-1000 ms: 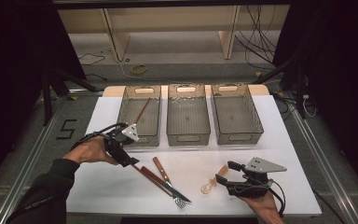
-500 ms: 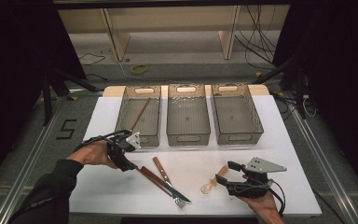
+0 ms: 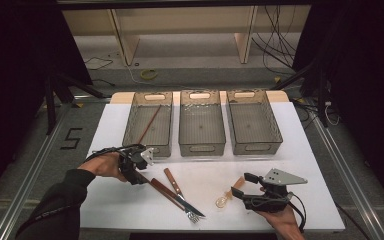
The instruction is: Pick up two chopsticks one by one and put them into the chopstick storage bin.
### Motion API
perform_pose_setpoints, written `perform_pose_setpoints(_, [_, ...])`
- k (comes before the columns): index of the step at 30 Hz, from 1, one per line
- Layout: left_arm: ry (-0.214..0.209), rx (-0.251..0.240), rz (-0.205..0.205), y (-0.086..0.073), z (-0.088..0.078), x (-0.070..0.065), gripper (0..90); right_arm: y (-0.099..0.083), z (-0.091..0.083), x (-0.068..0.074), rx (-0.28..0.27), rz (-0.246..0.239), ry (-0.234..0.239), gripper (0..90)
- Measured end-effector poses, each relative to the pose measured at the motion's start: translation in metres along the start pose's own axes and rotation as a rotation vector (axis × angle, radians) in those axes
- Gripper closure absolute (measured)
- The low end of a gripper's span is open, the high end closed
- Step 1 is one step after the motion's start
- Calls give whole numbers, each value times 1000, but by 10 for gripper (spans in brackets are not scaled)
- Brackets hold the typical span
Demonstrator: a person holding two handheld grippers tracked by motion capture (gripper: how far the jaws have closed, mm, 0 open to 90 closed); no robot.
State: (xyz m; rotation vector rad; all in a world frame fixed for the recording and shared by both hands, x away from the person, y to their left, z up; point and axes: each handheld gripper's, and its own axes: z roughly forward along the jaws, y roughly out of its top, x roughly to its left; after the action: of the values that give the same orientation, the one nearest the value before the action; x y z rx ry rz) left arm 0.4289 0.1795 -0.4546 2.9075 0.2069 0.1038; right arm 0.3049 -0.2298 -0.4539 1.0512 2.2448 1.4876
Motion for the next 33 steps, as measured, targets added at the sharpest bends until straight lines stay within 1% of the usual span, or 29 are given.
perform_pose_setpoints(2, [-7, 7, 7, 2, 3, 0, 486, 0, 0, 0, 0, -1, 0, 289])
perform_pose_setpoints(6, [-21, 37, 37, 6, 7, -1, 506, 0, 0, 0, -1, 0, 0, 289])
perform_pose_setpoints(7, [-24, 31, 29, 7, 8, -2, 512, 0, 0, 0, -1, -1, 0, 289])
perform_pose_setpoints(9, [-29, 40, 41, 8, 8, -2, 524, 0, 0, 0, -1, -1, 0, 289])
perform_pose_setpoints(12, [-30, 50, 41, 8, 9, -1, 537, 0, 0, 0, -1, 0, 1, 289])
perform_pose_setpoints(15, [-41, 58, 46, 9, 9, 0, 556, 0, 0, 0, -1, 0, 1, 289])
perform_pose_setpoints(20, [-50, 68, 42, 8, 11, -2, 588, 0, 0, 0, -1, 0, 1, 289])
perform_pose_setpoints(22, [-54, 79, 50, 7, 10, -3, 602, 0, -1, 0, -1, 1, 1, 289])
perform_pose_setpoints(23, [-56, 90, 63, 7, 10, -3, 609, 0, 0, 0, -1, 1, 1, 290])
perform_pose_setpoints(25, [-62, 96, 59, 5, 10, -6, 623, 0, 0, 0, -1, 1, 1, 289])
perform_pose_setpoints(31, [-65, 105, 93, 1, 8, -12, 662, 0, 0, 0, 1, 0, 0, 289])
perform_pose_setpoints(32, [-67, 105, 93, 0, 8, -13, 669, 0, 0, 0, 1, 0, 0, 289])
perform_pose_setpoints(33, [-66, 113, 105, 0, 7, -14, 675, 0, 0, 0, 2, 1, 0, 289])
